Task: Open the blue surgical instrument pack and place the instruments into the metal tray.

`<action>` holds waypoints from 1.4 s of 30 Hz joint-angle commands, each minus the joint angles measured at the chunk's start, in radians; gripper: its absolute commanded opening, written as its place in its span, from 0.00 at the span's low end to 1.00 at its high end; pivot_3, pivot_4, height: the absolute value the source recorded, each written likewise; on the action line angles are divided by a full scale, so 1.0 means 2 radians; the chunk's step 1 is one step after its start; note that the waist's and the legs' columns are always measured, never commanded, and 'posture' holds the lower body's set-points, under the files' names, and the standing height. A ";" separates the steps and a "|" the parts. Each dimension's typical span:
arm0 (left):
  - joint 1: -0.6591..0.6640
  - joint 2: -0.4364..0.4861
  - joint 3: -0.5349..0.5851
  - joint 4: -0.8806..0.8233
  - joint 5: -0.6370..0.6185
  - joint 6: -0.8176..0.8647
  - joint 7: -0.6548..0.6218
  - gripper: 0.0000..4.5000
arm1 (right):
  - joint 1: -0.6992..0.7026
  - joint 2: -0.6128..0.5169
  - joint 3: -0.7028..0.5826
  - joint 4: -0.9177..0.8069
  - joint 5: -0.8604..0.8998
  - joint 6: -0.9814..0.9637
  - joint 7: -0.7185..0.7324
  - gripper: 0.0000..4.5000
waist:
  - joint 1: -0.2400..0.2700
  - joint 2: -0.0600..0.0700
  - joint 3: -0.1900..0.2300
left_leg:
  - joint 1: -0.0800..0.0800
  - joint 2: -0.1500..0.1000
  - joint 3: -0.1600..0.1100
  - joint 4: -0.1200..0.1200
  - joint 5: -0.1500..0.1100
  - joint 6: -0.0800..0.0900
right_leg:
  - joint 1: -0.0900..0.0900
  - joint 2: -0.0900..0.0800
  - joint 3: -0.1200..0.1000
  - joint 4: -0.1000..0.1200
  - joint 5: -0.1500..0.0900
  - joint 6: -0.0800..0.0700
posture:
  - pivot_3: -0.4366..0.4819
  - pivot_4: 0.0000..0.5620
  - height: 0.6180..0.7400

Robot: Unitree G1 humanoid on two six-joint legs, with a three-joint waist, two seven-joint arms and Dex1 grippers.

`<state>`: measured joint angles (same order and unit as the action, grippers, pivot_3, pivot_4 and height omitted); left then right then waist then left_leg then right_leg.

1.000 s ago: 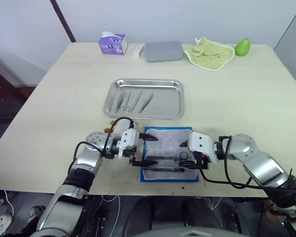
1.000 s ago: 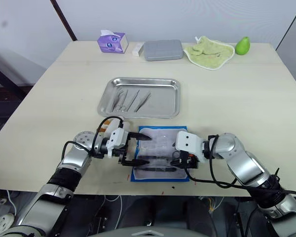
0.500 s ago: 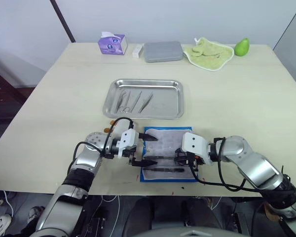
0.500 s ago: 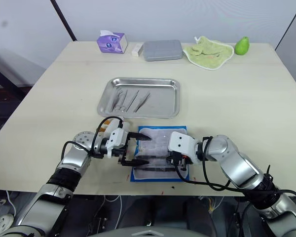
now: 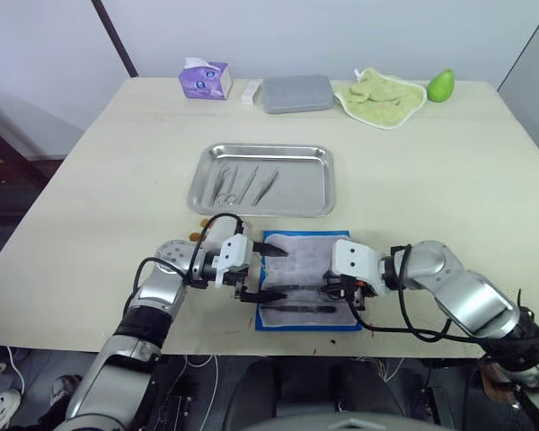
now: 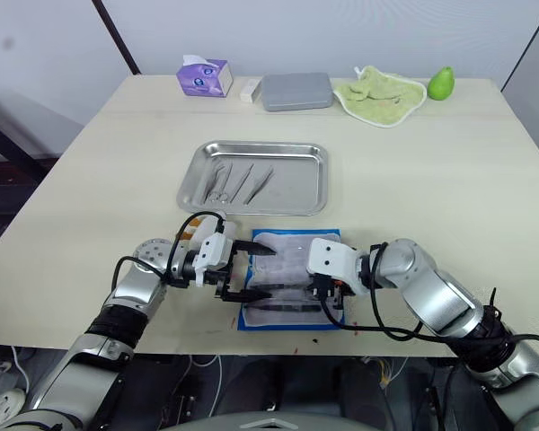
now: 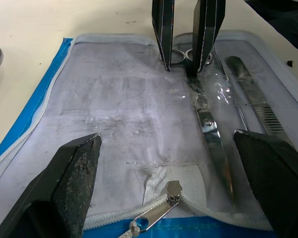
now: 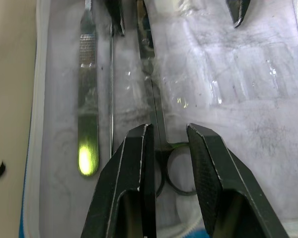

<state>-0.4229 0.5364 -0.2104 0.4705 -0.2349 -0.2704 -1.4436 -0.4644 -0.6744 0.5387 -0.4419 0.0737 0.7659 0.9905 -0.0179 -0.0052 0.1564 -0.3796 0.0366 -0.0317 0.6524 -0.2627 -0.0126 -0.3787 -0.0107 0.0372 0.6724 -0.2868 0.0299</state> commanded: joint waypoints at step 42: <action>0.035 0.014 -0.019 -0.007 0.028 0.033 0.008 1.00 | 0.023 0.015 0.000 0.068 -0.005 -0.089 0.043 0.28 | -0.006 -0.002 -0.003 | 0.000 0.000 0.000 0.000 0.000 0.000 | 0.000 0.000 0.000 0.000 0.000 0.000 | 0.48 0.27 1.00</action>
<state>-0.3886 0.5566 -0.2054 0.4194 -0.2355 -0.2269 -1.4231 -0.4370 -0.6312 0.5119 -0.3136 0.0750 0.5875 1.0612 -0.0302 -0.0095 0.1506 -0.3791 0.0371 -0.0316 0.6519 -0.2627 -0.0126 -0.3785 -0.0103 0.0374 0.6723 -0.2870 0.0298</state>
